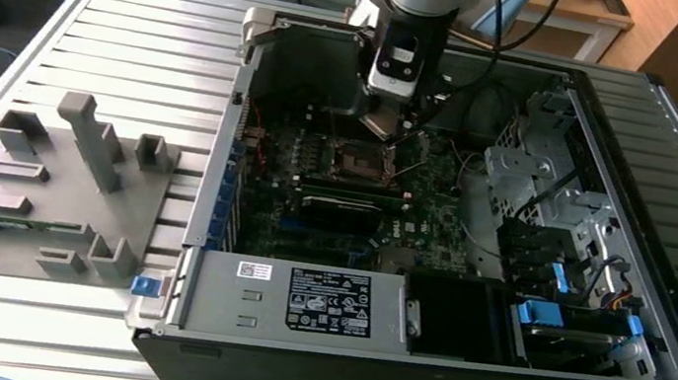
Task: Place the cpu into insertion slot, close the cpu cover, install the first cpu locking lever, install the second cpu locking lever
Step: 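Place the cpu into insertion slot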
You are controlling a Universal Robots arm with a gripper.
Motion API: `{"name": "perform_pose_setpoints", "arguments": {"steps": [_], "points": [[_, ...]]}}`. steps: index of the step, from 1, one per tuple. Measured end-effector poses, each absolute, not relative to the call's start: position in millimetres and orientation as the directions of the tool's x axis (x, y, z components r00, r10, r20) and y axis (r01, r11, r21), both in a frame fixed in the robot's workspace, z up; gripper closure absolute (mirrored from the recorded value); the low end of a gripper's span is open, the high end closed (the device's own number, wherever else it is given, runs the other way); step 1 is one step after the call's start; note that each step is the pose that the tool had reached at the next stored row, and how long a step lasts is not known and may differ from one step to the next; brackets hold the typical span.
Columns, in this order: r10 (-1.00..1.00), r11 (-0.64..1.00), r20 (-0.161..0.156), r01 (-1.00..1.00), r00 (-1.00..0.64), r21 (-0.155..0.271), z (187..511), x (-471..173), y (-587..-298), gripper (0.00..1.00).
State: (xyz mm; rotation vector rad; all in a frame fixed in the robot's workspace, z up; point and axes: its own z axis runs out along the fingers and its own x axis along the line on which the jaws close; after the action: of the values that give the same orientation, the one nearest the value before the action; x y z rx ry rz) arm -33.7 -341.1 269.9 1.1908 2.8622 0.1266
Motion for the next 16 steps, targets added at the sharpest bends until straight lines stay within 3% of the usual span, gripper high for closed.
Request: {"name": "perform_pose_setpoints", "arguments": {"steps": [16], "points": [[0.828, 0.558, -0.005, 0.825, -0.560, 0.090, 269.0, -33.7, -341.1, 0.46]]}}
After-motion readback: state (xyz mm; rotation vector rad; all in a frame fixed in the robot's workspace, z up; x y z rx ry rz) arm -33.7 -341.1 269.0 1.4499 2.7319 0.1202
